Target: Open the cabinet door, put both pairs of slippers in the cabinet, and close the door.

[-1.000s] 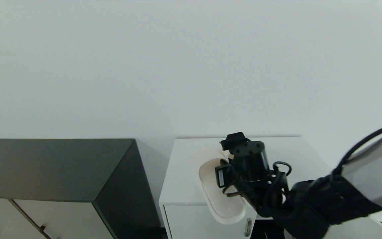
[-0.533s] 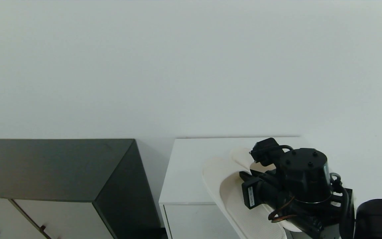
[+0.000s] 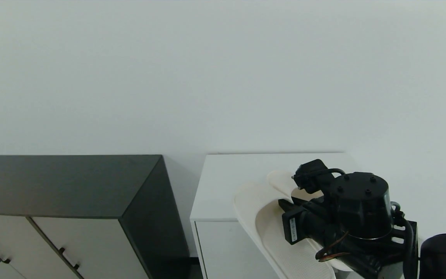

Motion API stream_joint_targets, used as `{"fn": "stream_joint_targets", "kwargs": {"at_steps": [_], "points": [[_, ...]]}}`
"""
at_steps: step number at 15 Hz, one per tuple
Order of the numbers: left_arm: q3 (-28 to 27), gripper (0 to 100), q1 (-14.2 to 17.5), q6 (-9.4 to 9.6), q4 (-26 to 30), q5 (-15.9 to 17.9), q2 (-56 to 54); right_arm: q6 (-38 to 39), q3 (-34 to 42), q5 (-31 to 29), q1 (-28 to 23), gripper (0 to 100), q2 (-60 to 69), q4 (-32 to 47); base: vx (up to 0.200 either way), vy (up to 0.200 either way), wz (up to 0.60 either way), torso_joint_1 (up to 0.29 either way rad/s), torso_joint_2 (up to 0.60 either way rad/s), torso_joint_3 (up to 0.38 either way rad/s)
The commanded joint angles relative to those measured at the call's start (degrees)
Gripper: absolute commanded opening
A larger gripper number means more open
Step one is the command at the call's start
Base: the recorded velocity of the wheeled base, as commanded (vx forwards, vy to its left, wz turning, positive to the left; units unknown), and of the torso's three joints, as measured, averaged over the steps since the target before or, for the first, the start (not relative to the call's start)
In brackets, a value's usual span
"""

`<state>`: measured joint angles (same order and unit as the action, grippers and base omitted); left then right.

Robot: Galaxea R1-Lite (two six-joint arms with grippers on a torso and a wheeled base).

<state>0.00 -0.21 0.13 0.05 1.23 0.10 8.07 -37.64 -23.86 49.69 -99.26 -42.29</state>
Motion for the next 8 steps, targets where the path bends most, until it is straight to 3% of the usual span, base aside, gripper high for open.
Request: {"fn": "stream_joint_targets", "kwargs": {"at_steps": [1, 8], "points": [[0.0, 0, 0.0, -0.05, 0.0, 0.0, 0.0, 0.0, 0.2, -0.9, 0.0, 0, -0.1, -0.2, -0.200, 0.000, 0.00, -0.007, 0.00, 0.007], [0.0, 0, 0.0, -0.05, 0.0, 0.0, 0.0, 0.0, 0.4, -1.0, 0.4, 0, -0.1, -0.2, -0.200, 0.000, 0.00, 0.002, 0.00, 0.002]]}}
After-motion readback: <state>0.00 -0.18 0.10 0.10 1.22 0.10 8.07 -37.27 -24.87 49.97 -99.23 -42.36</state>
